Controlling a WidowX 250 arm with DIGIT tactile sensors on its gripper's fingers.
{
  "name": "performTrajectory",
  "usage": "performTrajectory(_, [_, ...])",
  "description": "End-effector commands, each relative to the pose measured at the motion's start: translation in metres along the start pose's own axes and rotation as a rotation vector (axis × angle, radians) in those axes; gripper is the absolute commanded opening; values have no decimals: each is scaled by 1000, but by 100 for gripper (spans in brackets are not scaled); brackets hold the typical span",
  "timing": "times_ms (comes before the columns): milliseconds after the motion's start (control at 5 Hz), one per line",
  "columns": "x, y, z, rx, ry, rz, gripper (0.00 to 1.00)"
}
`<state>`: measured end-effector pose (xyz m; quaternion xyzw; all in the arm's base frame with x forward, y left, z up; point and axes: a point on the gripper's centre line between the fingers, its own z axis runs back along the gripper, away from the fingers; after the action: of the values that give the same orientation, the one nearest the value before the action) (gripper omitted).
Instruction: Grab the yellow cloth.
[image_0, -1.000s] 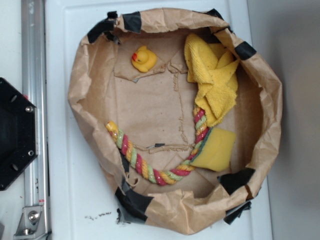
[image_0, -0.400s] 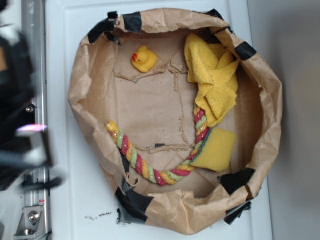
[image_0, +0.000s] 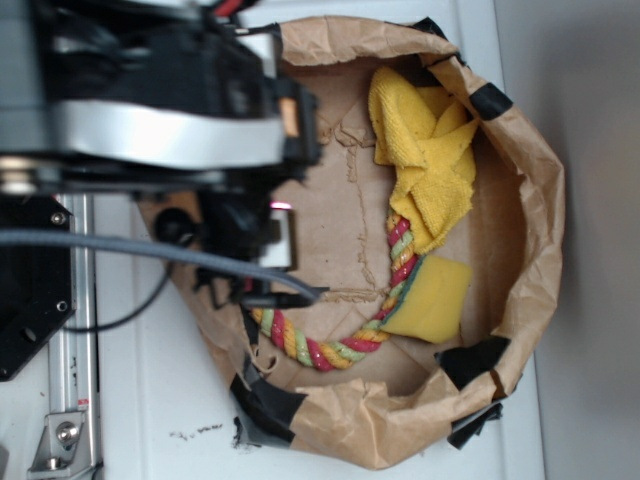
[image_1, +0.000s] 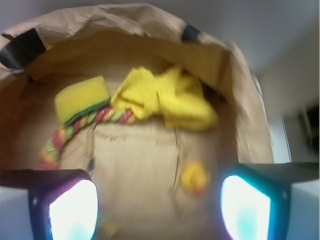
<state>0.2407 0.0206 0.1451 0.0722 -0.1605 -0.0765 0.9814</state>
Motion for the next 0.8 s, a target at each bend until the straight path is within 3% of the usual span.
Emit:
performTrajectory(0, [26,-20,-43,193,-23,-369,100])
performTrajectory(600, [45,11,-115,124,47,-396,100])
